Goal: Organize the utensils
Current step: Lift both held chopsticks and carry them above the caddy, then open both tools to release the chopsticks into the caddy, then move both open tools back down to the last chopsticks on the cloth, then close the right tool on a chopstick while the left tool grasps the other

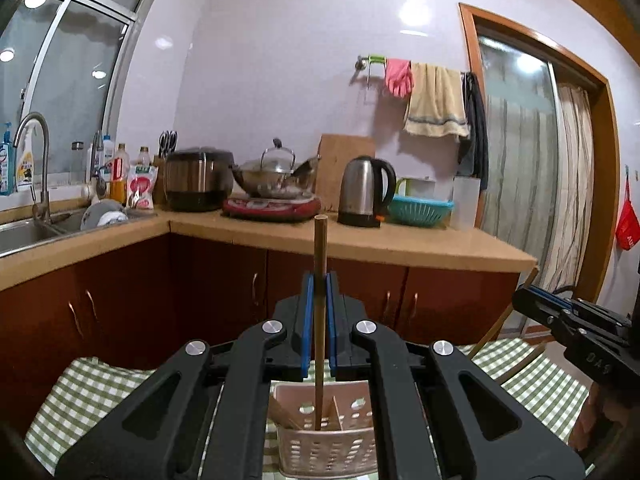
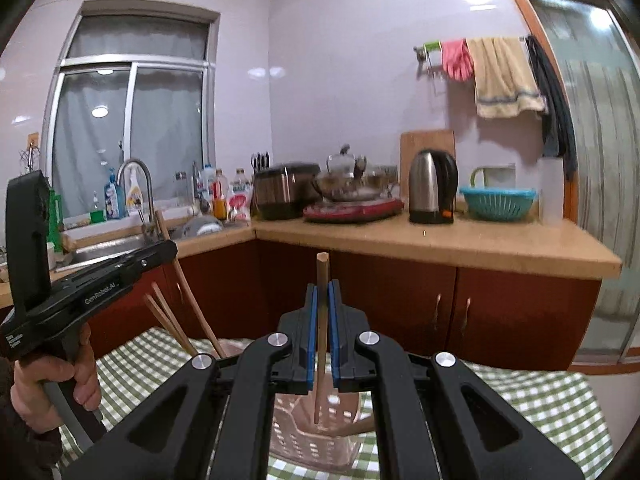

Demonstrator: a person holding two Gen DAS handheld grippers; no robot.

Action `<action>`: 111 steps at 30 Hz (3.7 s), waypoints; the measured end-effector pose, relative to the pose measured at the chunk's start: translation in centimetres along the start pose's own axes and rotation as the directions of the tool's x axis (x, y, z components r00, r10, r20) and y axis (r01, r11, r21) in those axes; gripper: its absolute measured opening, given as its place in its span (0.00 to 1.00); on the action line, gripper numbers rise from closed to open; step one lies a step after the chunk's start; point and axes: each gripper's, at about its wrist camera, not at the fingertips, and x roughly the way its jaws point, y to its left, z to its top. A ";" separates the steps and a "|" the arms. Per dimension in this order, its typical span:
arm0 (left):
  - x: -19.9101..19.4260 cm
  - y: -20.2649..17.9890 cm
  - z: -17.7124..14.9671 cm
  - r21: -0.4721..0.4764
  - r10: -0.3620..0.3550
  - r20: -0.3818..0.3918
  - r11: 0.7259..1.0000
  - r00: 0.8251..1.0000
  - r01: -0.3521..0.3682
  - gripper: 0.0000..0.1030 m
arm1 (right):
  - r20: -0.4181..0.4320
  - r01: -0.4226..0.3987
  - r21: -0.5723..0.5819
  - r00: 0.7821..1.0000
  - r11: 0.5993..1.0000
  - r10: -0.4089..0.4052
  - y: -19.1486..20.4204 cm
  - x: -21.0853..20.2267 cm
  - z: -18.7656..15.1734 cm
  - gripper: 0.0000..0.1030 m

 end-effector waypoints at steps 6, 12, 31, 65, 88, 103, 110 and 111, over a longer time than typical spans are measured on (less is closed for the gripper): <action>1.0 0.0 -1.5 -0.003 -0.005 -0.027 1.000 1.000 0.005 0.06 | -0.058 0.007 0.009 0.998 1.000 -0.006 0.0 1.4 -1.8 0.06; 1.6 0.1 -2.3 0.002 -0.001 -0.057 1.000 0.998 0.001 0.07 | -0.068 0.014 0.001 0.998 1.000 -0.013 0.3 1.7 -2.0 0.06; -0.9 -0.8 -1.2 0.016 -0.004 -0.019 1.000 1.000 0.004 0.65 | -0.008 0.031 -0.030 0.999 0.999 -0.032 1.3 -1.2 -0.8 0.42; -14.0 -3.0 -9.8 0.006 0.113 -0.126 0.994 0.986 -0.114 0.78 | -0.101 0.115 -0.033 0.988 0.993 -0.118 1.7 -13.2 -11.5 0.45; -14.9 -4.1 -19.6 -0.021 0.083 -0.345 0.995 0.935 -0.096 0.78 | -0.371 -0.013 -0.023 0.929 1.000 0.004 3.2 -12.8 -21.3 0.24; -14.4 -6.0 -21.7 -0.009 0.030 -0.410 0.999 0.911 -0.037 0.76 | -0.431 0.005 -0.019 0.902 1.000 -0.013 3.2 -11.6 -22.5 0.07; -13.7 -6.9 -23.4 0.000 -0.005 -0.461 1.000 0.888 0.005 0.67 | -0.419 0.017 -0.023 0.908 1.000 -0.025 3.1 -11.1 -22.0 0.07; -13.4 -7.0 -23.8 0.003 -0.006 -0.472 1.000 0.882 0.008 0.62 | -0.418 0.017 -0.022 0.908 1.000 -0.025 3.1 -11.1 -21.9 0.07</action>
